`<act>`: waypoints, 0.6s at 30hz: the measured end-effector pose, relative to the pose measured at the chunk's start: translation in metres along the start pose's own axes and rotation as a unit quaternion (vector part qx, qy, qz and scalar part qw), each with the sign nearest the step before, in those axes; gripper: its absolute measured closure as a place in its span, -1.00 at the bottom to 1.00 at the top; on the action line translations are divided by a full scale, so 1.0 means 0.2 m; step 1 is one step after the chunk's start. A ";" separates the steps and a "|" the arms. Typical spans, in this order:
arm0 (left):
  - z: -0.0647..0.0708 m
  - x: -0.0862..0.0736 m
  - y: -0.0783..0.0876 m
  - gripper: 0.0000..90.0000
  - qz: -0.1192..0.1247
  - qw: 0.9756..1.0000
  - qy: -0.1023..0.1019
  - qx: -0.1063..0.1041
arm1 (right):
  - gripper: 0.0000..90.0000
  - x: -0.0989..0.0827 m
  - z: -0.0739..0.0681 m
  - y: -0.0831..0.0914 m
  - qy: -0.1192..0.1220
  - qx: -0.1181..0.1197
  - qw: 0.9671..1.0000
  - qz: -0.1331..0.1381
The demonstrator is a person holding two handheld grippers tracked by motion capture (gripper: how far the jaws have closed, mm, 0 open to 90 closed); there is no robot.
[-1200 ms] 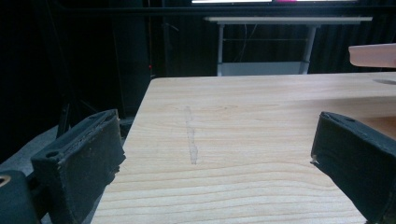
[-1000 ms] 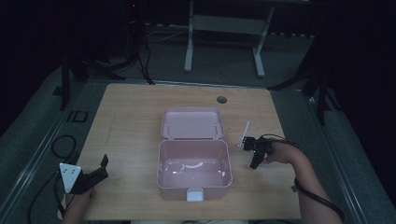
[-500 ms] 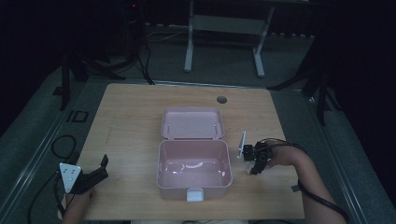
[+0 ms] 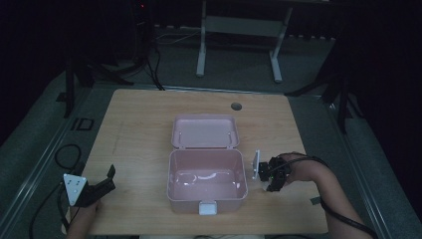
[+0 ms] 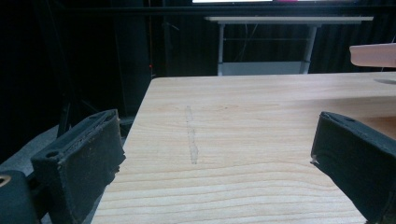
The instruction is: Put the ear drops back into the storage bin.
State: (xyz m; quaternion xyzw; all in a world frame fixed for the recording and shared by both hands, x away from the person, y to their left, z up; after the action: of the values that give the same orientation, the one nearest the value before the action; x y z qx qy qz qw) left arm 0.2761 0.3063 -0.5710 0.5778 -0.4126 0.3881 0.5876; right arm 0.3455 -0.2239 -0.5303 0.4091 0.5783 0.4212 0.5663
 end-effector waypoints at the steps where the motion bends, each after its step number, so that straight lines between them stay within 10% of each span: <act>1: 0.00 0.00 0.00 -0.95 0.000 1.000 0.000 0.000 | 0.32 0.00 -0.01 0.00 0.003 -0.002 1.000 0.000; 18: 0.00 0.00 0.00 -0.95 0.000 1.000 0.001 0.001 | 0.32 0.01 -0.09 0.11 0.024 -0.007 1.000 -0.007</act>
State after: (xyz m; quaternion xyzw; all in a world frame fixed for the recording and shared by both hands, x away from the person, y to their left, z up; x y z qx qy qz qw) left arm 0.2761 0.3065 -0.5710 0.5780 -0.4118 0.3893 0.5871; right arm 0.3279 -0.2153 -0.5105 0.3907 0.5915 0.4308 0.5584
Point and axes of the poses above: each handheld gripper's, and its own axes: y roughly backward along the jaws, x roughly out of its top, z roughly to its right, the point moved 5 cm from there along -y, roughly forward along the jaws, and after that the axes turned 14 degrees about -z, right-handed, at the moved point
